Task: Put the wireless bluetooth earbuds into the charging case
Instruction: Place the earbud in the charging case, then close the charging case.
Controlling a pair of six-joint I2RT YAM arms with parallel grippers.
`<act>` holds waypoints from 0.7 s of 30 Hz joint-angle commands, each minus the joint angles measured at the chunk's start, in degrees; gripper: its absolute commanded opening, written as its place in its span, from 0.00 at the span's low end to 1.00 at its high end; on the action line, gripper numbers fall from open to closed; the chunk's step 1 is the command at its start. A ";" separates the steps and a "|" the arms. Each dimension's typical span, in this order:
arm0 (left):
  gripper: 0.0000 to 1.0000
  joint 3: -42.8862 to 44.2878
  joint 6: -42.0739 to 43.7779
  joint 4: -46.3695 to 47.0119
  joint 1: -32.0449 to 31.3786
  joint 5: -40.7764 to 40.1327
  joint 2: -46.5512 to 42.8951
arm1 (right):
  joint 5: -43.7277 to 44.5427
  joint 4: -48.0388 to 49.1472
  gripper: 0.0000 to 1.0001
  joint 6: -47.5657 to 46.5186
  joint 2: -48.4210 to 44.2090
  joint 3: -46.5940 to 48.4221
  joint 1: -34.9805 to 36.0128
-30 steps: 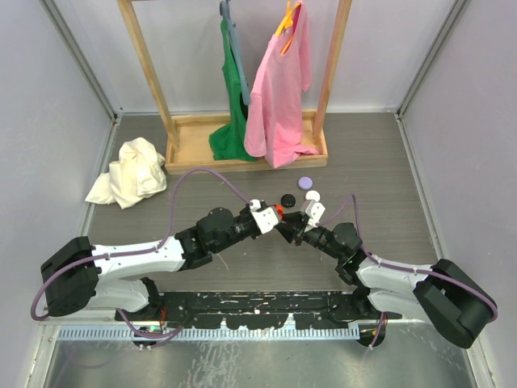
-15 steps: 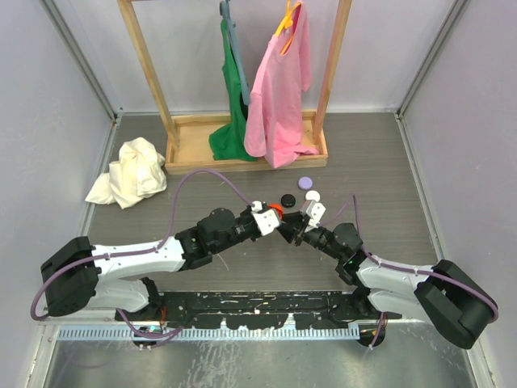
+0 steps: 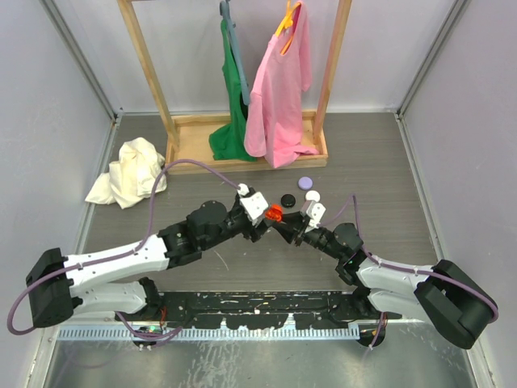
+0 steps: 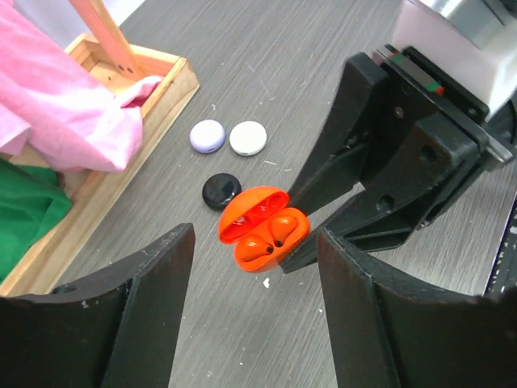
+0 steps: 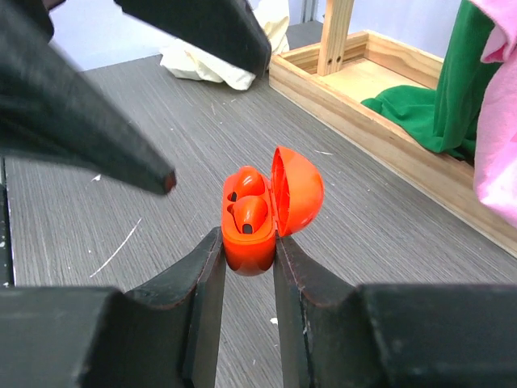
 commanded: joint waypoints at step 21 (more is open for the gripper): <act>0.70 8.07 -35.09 -7.72 21.87 40.68 4.04 | -12.45 9.05 0.01 1.82 1.37 1.73 0.22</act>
